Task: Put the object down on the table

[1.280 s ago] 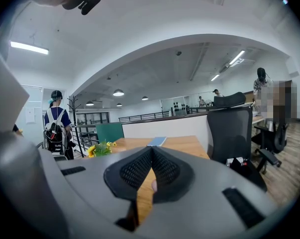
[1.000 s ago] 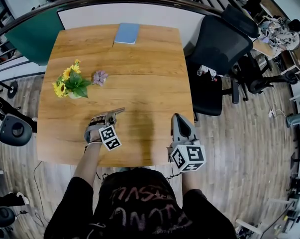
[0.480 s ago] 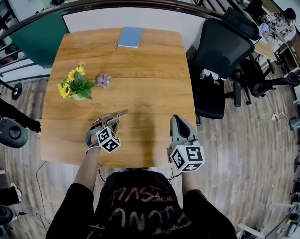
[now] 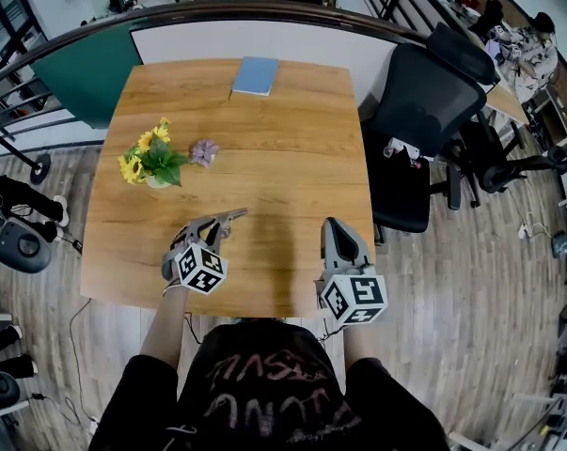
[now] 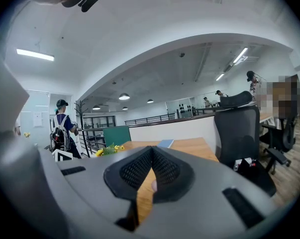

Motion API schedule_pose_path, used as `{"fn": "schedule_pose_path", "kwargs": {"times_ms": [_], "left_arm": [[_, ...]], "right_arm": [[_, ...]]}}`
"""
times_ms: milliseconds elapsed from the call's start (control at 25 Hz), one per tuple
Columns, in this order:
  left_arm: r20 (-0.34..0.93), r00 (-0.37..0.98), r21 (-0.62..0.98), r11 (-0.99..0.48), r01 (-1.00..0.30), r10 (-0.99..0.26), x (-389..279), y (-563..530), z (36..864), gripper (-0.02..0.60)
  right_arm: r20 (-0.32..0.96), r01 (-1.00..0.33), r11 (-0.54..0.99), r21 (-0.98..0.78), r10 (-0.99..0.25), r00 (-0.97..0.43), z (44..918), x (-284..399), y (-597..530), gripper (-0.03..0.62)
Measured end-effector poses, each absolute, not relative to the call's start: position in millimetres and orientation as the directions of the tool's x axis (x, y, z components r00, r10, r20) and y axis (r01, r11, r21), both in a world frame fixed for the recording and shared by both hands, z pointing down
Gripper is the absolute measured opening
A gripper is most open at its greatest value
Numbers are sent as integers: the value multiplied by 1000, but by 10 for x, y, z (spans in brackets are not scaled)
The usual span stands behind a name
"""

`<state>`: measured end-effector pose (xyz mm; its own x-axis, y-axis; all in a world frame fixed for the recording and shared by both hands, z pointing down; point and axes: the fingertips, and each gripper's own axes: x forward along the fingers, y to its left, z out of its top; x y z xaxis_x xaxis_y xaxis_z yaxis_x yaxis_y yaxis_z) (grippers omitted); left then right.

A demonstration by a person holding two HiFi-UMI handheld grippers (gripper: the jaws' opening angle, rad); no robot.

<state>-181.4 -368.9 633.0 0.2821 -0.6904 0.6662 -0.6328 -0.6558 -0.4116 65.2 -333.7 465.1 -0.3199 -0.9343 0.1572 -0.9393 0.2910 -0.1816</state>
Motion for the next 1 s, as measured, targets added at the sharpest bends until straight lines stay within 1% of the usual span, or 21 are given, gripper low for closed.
{"fn": "schedule_pose_path", "kwargs": {"times_ms": [80, 160, 280, 600, 1000], "left_arm": [[641, 288, -397, -629, -668, -711, -1832, -3703, 6222, 27], [613, 312, -359, -607, -709, -726, -1828, -3705, 6098, 14], [565, 337, -311, -573, -758, -753, -1828, -3695, 5879, 14], [456, 341, -266, -491, -829, -822, -1878, -3654, 5310, 14], [255, 331, -224, -389, -894, -908, -1968, -3503, 4446, 14]], "right_arm": [[157, -937, 300, -181, -931, -329, 4653, 626, -3343, 5], [156, -934, 308, -181, -929, -337, 4651, 610, -3349, 5], [152, -931, 318, -181, -926, -346, 4634, 601, -3343, 6], [144, -925, 331, -184, -922, -359, 4607, 618, -3354, 5], [134, -912, 366, -187, -910, -392, 4601, 532, -3378, 5]]}}
